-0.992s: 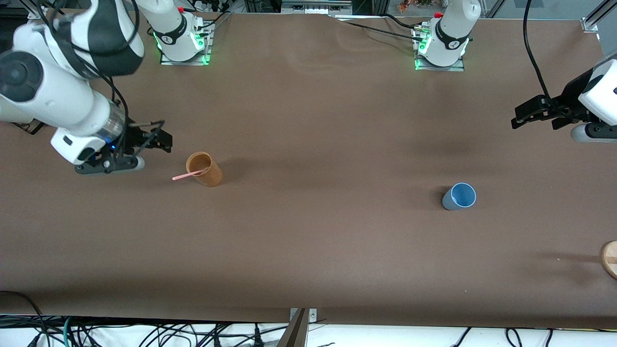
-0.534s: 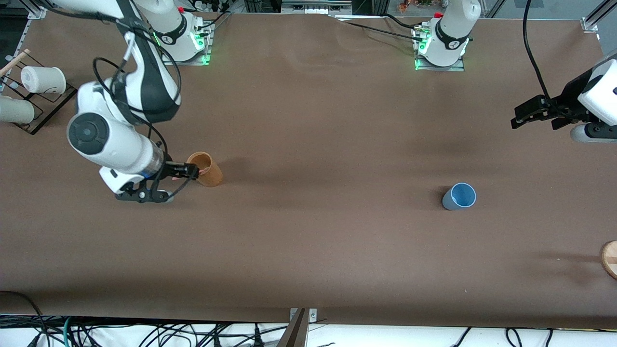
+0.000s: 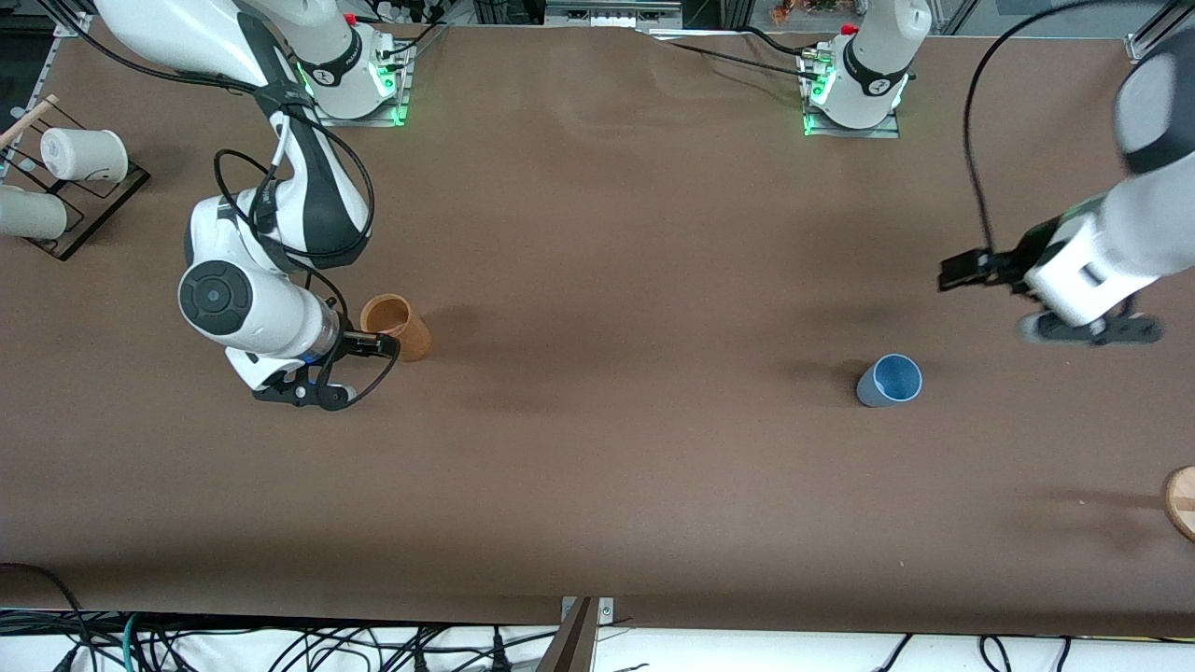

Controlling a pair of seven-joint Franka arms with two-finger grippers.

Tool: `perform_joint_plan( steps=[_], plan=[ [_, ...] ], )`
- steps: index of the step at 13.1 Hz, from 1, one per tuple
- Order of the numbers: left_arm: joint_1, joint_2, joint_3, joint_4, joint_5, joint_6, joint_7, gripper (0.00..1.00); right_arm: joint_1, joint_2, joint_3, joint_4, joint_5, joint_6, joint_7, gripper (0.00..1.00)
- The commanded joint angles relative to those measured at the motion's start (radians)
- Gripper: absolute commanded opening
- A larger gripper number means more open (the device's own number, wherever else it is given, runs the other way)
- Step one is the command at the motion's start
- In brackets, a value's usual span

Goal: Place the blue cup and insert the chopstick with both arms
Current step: 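Grasp the pink chopstick with the right gripper while the left gripper grasps the blue cup, then lift the chopstick with the right gripper while the left gripper carries the cup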

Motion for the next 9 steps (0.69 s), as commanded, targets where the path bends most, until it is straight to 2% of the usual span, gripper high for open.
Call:
perform_joint_plan(
  steps=[1, 3, 5, 9],
  plan=[
    [-0.011, 0.110, 0.004, 0.022, 0.004, 0.057, 0.001, 1.00, -0.004, -0.020, 0.005, -0.038, 0.007, -0.008, 0.025, 0.73],
    [-0.027, 0.202, 0.002, 0.015, 0.044, 0.157, 0.001, 1.00, -0.004, -0.026, 0.005, -0.048, 0.008, -0.013, 0.025, 0.53],
    [-0.033, 0.241, -0.005, -0.005, 0.078, 0.249, -0.004, 1.00, -0.006, -0.026, 0.005, -0.048, 0.008, -0.016, 0.023, 0.40],
    [-0.034, 0.256, -0.015, -0.105, 0.083, 0.401, -0.010, 1.00, -0.006, -0.028, 0.005, -0.038, 0.008, -0.040, 0.020, 0.04]
  ],
)
